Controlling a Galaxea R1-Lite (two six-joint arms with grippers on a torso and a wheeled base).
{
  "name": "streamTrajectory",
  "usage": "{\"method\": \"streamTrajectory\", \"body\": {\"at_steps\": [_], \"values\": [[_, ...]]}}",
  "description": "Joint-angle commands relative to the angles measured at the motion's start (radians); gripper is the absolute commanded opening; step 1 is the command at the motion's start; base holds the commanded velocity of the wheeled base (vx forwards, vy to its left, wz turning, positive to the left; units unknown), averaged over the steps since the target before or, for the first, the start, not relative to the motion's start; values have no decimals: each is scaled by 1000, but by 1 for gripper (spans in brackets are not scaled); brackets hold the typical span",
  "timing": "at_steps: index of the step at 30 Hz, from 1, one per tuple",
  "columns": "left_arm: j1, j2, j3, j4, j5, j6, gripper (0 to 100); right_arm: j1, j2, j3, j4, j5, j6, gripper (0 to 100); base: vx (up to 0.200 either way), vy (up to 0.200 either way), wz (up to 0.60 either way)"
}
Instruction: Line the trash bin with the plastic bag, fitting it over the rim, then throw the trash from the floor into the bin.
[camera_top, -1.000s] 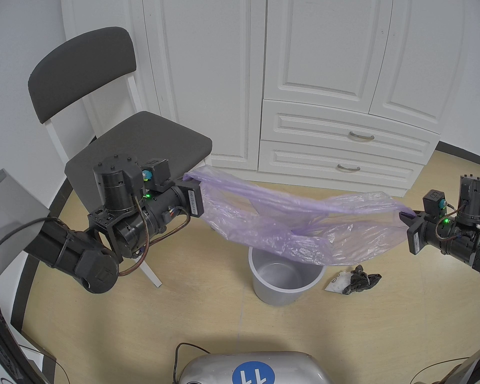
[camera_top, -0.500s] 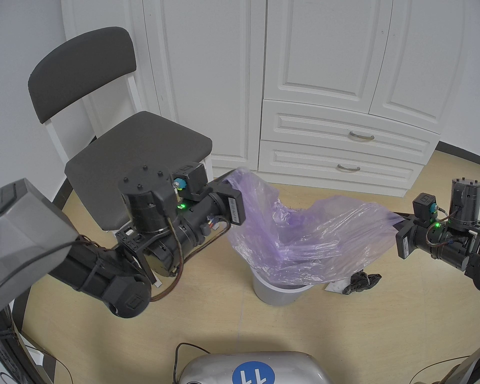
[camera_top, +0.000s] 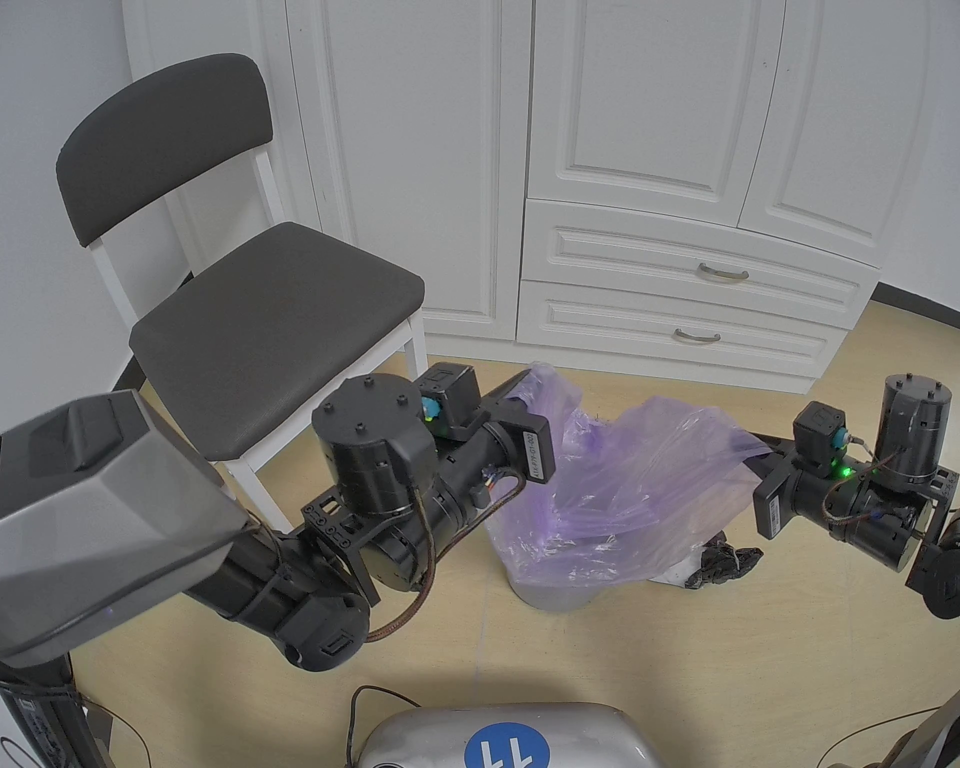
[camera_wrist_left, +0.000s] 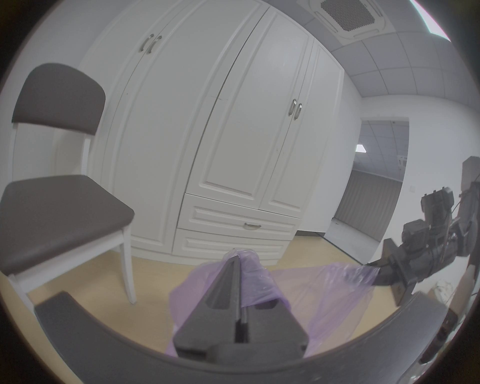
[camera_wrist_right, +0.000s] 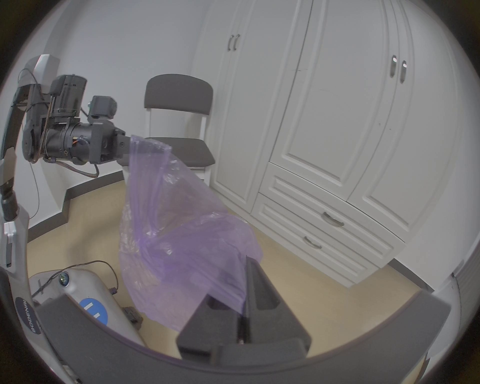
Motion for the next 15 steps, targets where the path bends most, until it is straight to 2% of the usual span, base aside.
{"method": "streamTrajectory", "body": {"at_steps": [1,2,3,4,9,12,15], "values": [[-26,16,1,-5,1,-25,0,46,51,13,-17,-17,-1,0,0,0,0],[-26,16,1,-5,1,-25,0,46,51,13,-17,-17,-1,0,0,0,0],[-34,11,1,-18,2,-39,0,72,68,15,-37,-60,2,0,0,0,0],[-35,10,3,-25,2,-39,0,74,73,15,-45,-64,2,0,0,0,0],[-23,25,15,-120,-27,-39,0,77,103,7,-69,-71,24,0,0,0,0],[-18,40,1,-106,-56,-42,0,88,120,-4,-69,-75,44,0,0,0,0],[-14,60,-30,-87,-53,-44,0,92,123,-13,-69,-80,61,0,0,0,0]]}}
